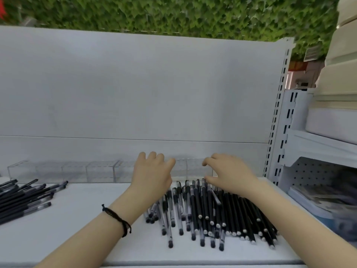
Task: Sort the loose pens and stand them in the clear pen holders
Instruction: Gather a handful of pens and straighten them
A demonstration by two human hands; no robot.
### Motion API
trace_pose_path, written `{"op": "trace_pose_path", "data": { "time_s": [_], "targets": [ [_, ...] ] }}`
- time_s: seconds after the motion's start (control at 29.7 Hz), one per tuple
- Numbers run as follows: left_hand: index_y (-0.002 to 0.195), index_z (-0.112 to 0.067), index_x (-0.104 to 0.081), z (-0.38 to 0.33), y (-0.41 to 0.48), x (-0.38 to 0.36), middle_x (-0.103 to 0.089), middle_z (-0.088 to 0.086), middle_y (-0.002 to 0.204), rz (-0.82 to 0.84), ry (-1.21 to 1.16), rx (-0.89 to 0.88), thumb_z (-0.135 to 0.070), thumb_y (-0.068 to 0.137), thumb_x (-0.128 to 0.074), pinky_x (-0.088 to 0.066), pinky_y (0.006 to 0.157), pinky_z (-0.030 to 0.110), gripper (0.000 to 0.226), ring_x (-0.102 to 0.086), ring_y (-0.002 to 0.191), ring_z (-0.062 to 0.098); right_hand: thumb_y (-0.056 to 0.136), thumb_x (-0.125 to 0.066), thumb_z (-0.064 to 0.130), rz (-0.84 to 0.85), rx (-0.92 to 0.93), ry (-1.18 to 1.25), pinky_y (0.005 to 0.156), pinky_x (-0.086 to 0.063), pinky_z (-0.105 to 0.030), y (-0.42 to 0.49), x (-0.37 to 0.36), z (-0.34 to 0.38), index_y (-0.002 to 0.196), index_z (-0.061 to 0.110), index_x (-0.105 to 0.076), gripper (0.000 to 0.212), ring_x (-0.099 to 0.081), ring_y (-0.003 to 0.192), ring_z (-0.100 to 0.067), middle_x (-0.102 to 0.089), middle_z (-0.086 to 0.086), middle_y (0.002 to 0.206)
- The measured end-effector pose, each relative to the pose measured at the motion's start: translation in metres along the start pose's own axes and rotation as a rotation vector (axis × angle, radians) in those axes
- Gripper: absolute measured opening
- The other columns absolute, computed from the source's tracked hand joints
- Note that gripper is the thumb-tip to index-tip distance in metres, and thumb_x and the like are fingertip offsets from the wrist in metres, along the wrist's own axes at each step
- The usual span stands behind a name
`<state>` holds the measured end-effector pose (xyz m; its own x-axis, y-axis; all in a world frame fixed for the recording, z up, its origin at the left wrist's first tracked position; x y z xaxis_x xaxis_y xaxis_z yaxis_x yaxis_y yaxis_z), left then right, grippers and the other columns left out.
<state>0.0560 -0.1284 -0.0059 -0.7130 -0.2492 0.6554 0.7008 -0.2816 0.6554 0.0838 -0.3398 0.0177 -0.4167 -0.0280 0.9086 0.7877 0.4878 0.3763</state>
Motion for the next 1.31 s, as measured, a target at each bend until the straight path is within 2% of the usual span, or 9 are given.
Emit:
{"op": "trace_pose_path", "data": {
  "time_s": [0.17,0.27,0.4,0.5,0.64,0.84,0.94,1.11,1.31],
  "targets": [
    [0.076,-0.017,-0.066,-0.010,0.007,-0.014,-0.051,0.000,0.054,-0.027,-0.087,-0.015,-0.019,0.052,-0.083,-0.035,0.054,0.032,0.030,-0.049,0.050,0.024,0.093,-0.048,0.041,0.013,-0.031,0.066,0.091,-0.041,-0.033,0.013,-0.009,-0.009,0.132,0.027,-0.049,0.042,-0.052,0.114,-0.020,-0.054,0.002,0.124],
    [0.082,-0.021,-0.066,-0.013,-0.002,-0.024,-0.058,-0.003,0.060,-0.043,-0.170,-0.050,-0.029,0.063,-0.079,-0.041,0.053,0.031,0.025,-0.055,0.055,0.022,0.092,-0.050,0.042,0.047,-0.051,0.151,0.085,-0.044,-0.032,0.008,-0.014,-0.011,0.128,0.027,-0.052,0.039,-0.053,0.109,-0.018,-0.051,0.005,0.122],
    [0.084,-0.026,-0.066,-0.021,-0.007,-0.020,-0.061,-0.009,0.064,-0.061,-0.256,-0.066,-0.039,0.072,-0.066,-0.045,0.050,0.030,0.017,-0.059,0.057,0.017,0.088,-0.054,0.046,0.018,-0.160,0.249,0.079,-0.049,-0.033,0.008,-0.014,-0.014,0.092,0.023,-0.063,0.025,-0.057,0.092,-0.017,-0.058,0.006,0.096],
    [0.081,-0.027,-0.065,-0.025,-0.005,-0.018,-0.061,-0.011,0.063,-0.061,-0.297,-0.082,-0.040,0.074,-0.056,-0.045,0.049,0.030,0.017,-0.059,0.057,0.014,0.083,-0.056,0.058,0.159,-0.268,0.271,0.070,-0.046,-0.031,0.013,-0.016,-0.012,0.071,0.020,-0.056,0.040,-0.058,0.078,-0.020,-0.057,0.005,0.074],
    [0.082,-0.029,-0.064,-0.023,-0.005,-0.015,-0.062,-0.013,0.066,-0.049,-0.356,-0.061,-0.043,0.077,-0.055,-0.045,0.053,0.028,0.017,-0.060,0.061,0.013,0.078,-0.060,0.068,0.325,-0.318,0.278,0.059,-0.038,-0.028,0.021,-0.018,-0.007,0.063,0.020,-0.049,0.051,-0.050,0.062,-0.014,-0.050,0.006,0.063],
    [0.113,-0.035,-0.054,-0.021,-0.009,-0.005,-0.061,-0.016,0.104,0.063,-0.538,0.024,-0.047,0.096,-0.040,-0.038,0.074,0.025,0.025,-0.054,0.101,0.006,0.072,-0.077,0.044,0.353,-0.376,0.553,0.056,-0.032,-0.026,0.028,-0.022,-0.011,0.069,0.015,-0.055,0.037,-0.045,0.059,-0.016,-0.051,0.001,0.062],
    [0.102,-0.034,-0.059,-0.020,-0.010,-0.004,-0.062,-0.020,0.098,0.171,-0.789,0.140,-0.045,0.095,-0.045,-0.046,0.078,0.023,0.019,-0.054,0.094,-0.002,0.077,-0.076,0.036,0.273,-0.383,0.819,0.042,-0.029,-0.018,0.026,-0.018,-0.008,0.068,0.016,-0.066,0.024,-0.040,0.046,-0.005,-0.060,0.007,0.059],
    [0.092,-0.032,-0.069,-0.033,-0.002,-0.005,-0.072,-0.012,0.085,0.321,-1.371,0.325,-0.041,0.092,-0.058,-0.047,0.075,0.014,0.014,-0.063,0.080,-0.001,0.083,-0.074,0.025,0.189,-0.317,1.295,0.044,-0.024,-0.018,0.022,-0.001,0.002,0.075,0.016,-0.065,0.015,-0.037,0.049,-0.007,-0.063,0.006,0.062],
    [0.085,-0.013,-0.072,-0.044,0.000,0.004,-0.072,-0.002,0.076,0.397,-1.727,0.472,-0.030,0.090,-0.064,-0.045,0.064,0.017,0.019,-0.054,0.062,0.003,0.088,-0.068,0.030,0.105,-0.269,1.351,0.042,-0.026,-0.017,0.019,0.003,0.010,0.084,0.013,-0.066,0.018,-0.037,0.048,-0.007,-0.063,0.004,0.065]
  ]
}}
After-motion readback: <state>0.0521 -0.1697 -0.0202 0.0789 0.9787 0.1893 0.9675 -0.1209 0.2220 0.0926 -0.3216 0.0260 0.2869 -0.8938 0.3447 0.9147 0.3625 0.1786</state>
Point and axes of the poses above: each hand's wrist, its own y-axis towards the middle knuckle, its own x-axis out of the back of the hand, z = x × y, the point moved 1 cm from there along y, towards the middle knuckle
